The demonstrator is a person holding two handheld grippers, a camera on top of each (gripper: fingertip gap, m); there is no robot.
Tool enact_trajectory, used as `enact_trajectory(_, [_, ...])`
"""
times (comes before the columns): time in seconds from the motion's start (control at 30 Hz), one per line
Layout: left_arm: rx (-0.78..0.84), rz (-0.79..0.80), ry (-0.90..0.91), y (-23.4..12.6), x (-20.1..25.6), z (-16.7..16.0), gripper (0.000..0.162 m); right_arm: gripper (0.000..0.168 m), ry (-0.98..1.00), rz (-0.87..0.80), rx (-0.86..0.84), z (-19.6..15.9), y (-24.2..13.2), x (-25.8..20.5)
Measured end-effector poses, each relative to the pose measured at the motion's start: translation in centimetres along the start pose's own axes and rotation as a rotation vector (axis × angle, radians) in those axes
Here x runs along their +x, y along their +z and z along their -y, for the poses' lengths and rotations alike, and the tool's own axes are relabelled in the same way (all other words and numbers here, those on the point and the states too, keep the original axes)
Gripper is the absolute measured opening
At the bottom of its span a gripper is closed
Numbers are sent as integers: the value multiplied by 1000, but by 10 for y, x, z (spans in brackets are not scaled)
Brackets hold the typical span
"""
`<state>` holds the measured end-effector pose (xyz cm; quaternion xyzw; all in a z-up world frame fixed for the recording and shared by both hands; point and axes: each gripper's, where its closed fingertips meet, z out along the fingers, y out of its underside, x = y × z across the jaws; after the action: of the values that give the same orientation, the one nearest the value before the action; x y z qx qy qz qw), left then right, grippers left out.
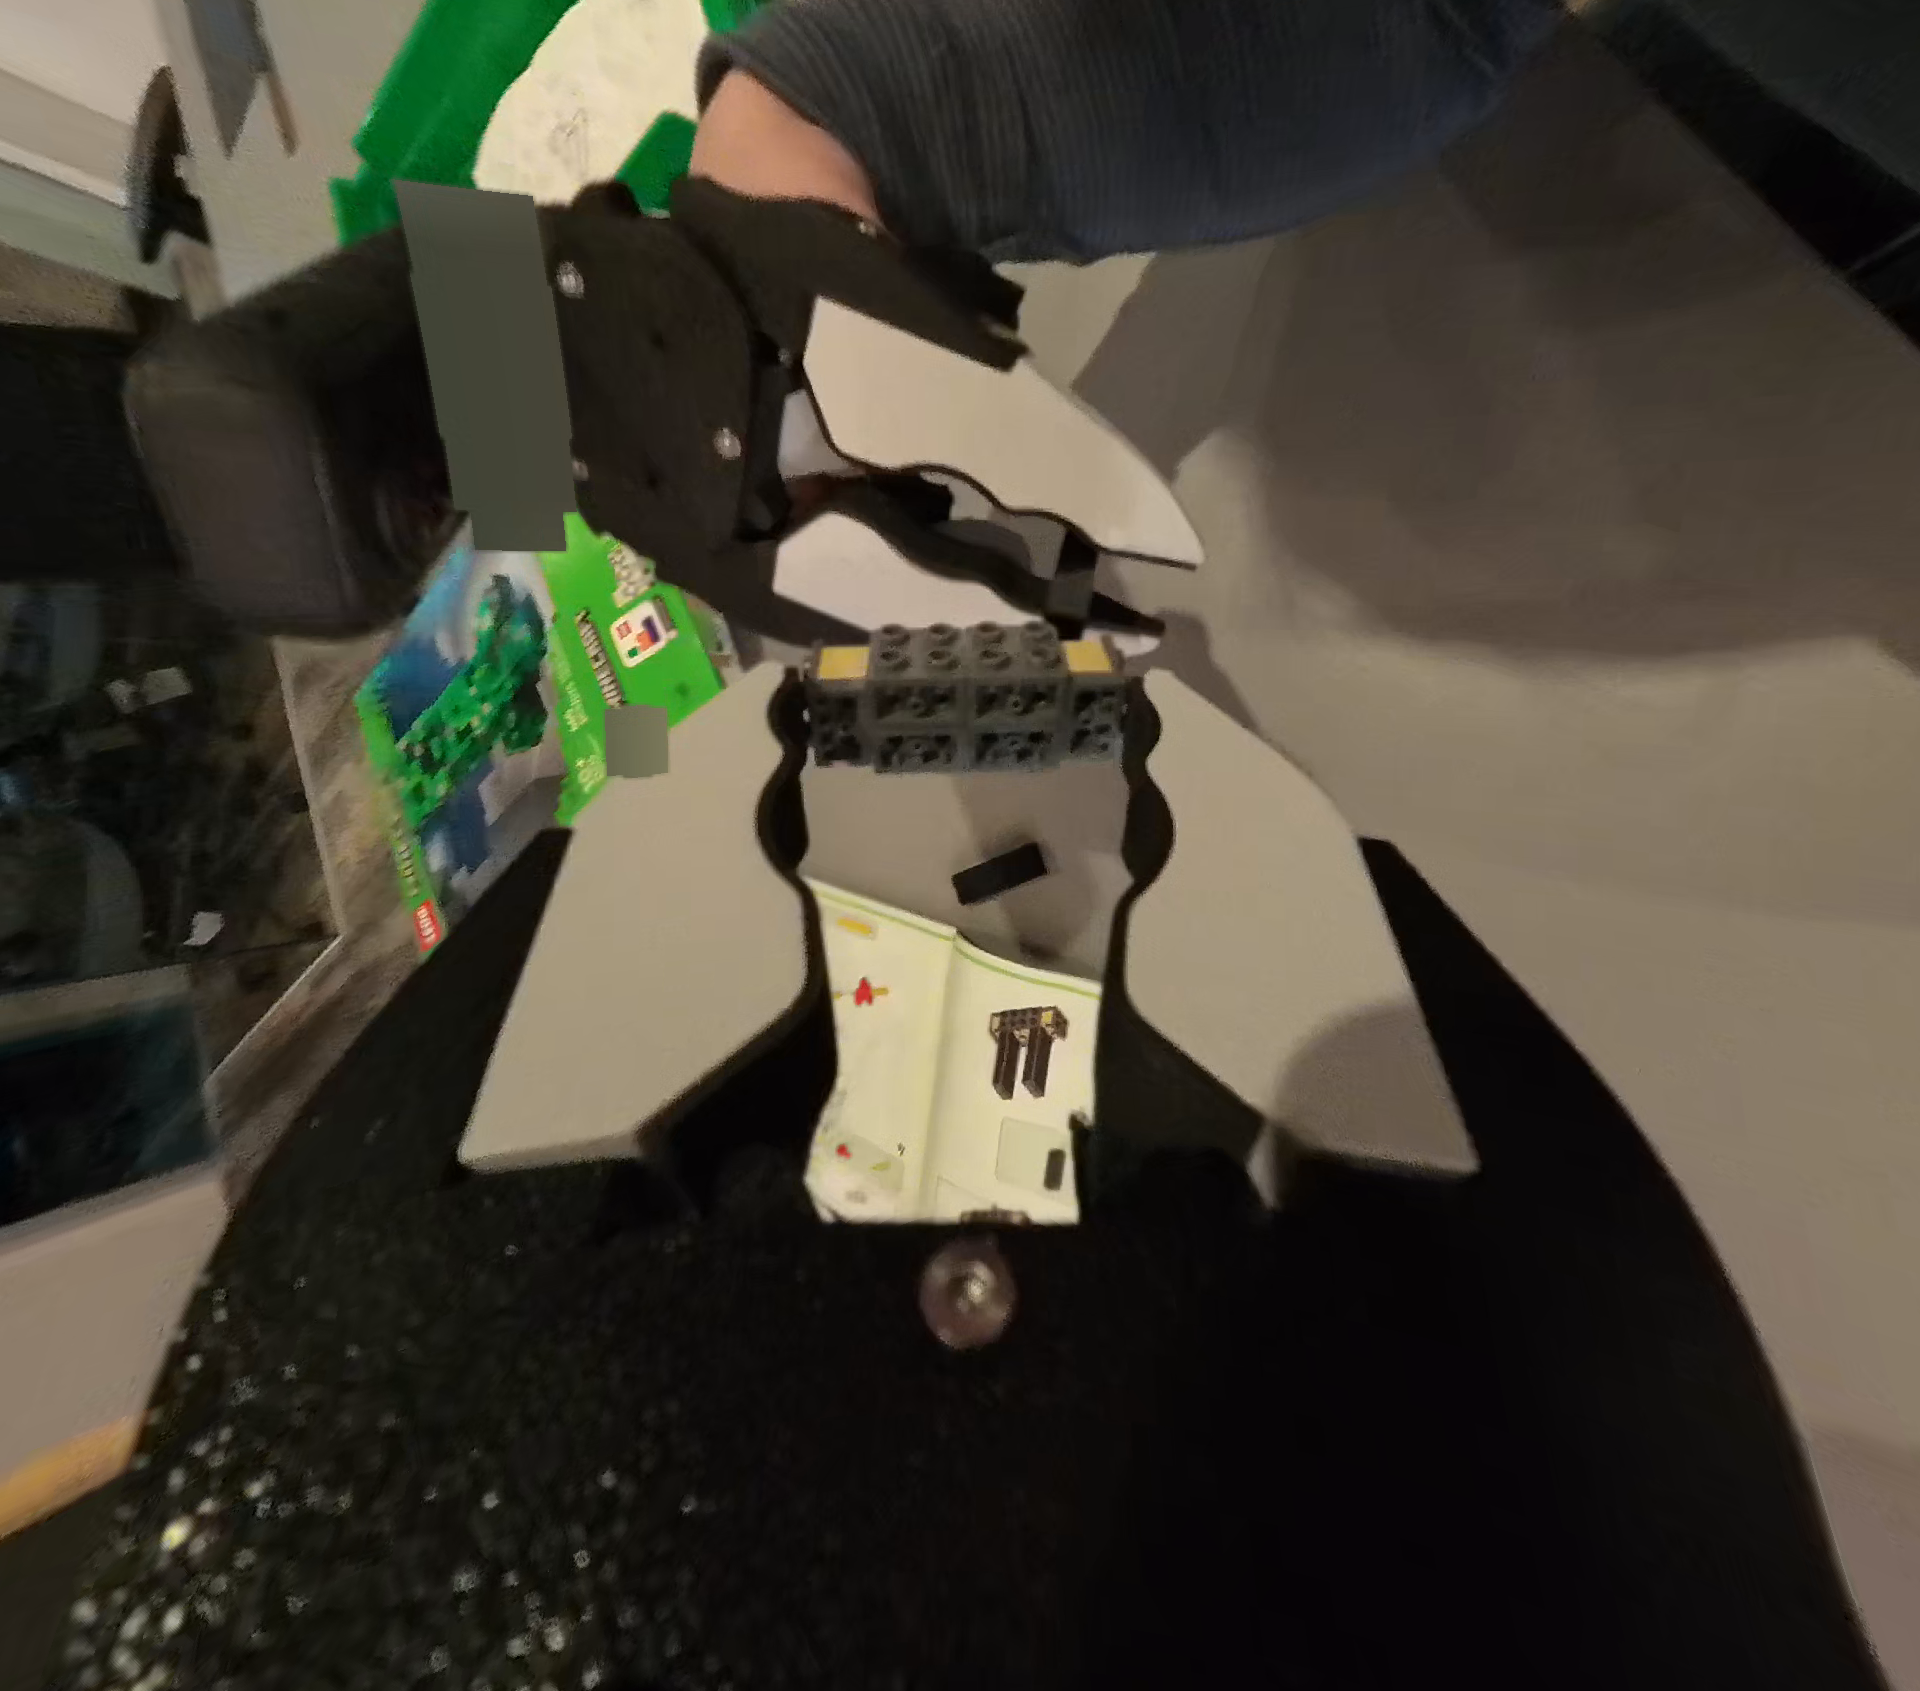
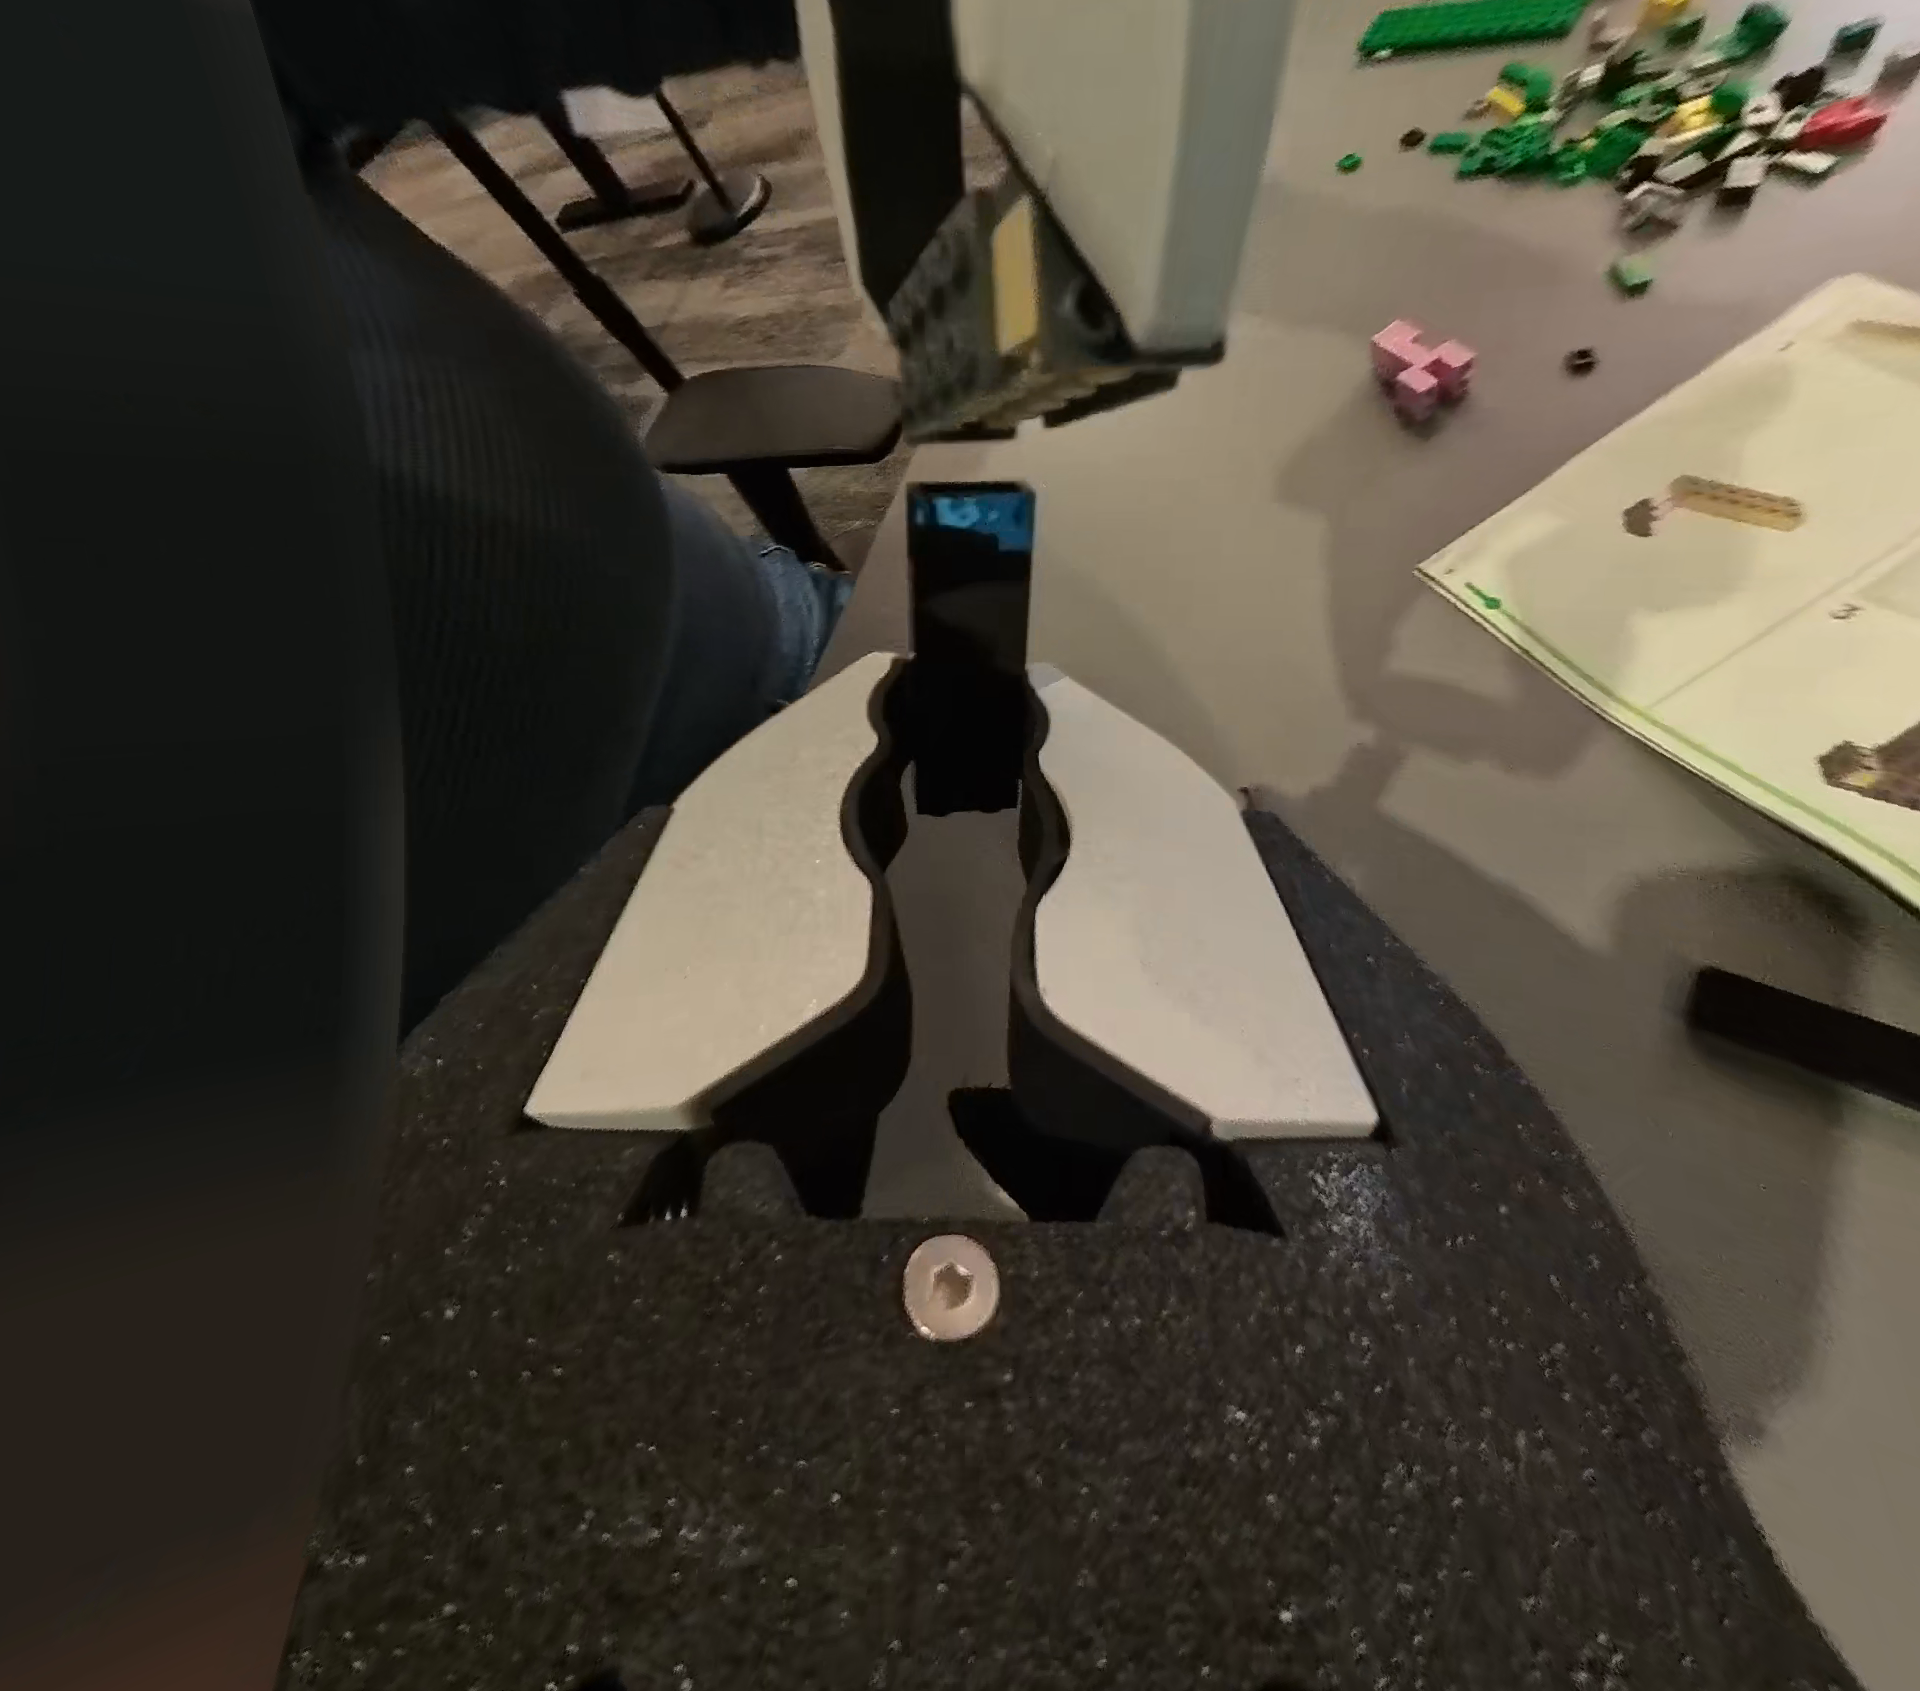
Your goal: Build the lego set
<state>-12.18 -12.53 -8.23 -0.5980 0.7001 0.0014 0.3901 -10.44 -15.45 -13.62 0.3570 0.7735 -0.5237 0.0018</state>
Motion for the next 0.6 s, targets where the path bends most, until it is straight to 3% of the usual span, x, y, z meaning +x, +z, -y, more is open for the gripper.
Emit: enact_trajectory(0.6, [-47,-206,3,4,7,-2,59,17,27,111,12,3,6,-3])
